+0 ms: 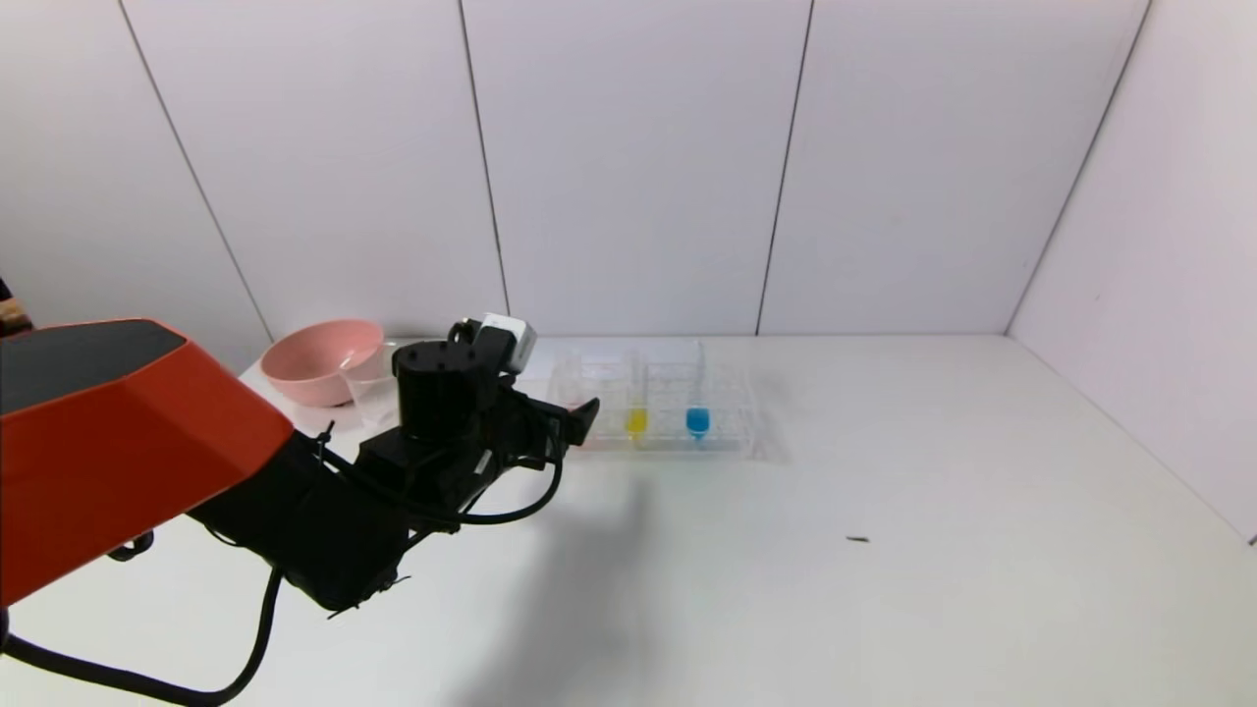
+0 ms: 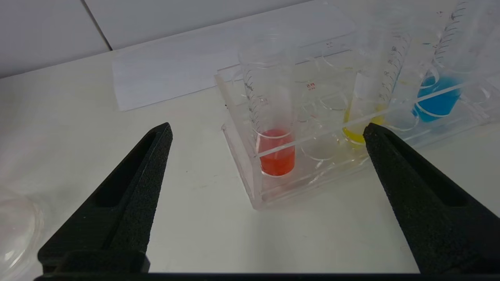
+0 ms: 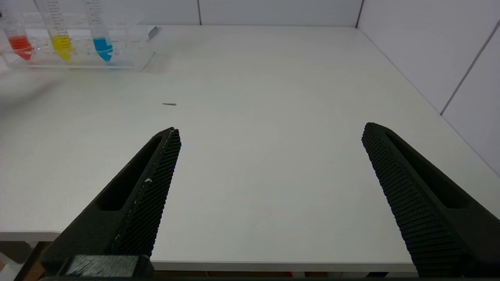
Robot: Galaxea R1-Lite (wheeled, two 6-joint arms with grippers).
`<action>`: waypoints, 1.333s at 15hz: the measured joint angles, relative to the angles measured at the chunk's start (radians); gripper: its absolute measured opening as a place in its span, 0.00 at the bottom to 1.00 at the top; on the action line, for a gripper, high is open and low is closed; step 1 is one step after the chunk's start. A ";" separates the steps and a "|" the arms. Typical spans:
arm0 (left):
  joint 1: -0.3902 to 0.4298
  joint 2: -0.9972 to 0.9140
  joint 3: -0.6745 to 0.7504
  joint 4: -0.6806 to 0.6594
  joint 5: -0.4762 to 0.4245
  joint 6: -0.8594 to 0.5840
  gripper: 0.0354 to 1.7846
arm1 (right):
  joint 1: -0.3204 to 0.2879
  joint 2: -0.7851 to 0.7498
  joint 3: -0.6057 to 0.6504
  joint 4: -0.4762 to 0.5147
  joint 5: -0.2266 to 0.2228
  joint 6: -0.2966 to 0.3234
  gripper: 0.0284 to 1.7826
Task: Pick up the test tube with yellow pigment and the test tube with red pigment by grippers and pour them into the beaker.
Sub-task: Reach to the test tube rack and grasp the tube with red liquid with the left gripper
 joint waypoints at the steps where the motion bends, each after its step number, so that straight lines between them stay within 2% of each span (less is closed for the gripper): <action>1: 0.001 0.015 -0.015 0.000 0.000 0.000 0.96 | 0.000 0.000 0.000 0.000 0.000 0.000 0.95; 8: 0.010 0.085 -0.083 -0.027 0.002 -0.003 0.96 | 0.000 0.000 0.000 0.000 0.000 0.000 0.95; 20: 0.012 0.126 -0.096 -0.083 0.028 -0.009 0.96 | 0.000 0.000 0.000 0.000 0.000 0.000 0.95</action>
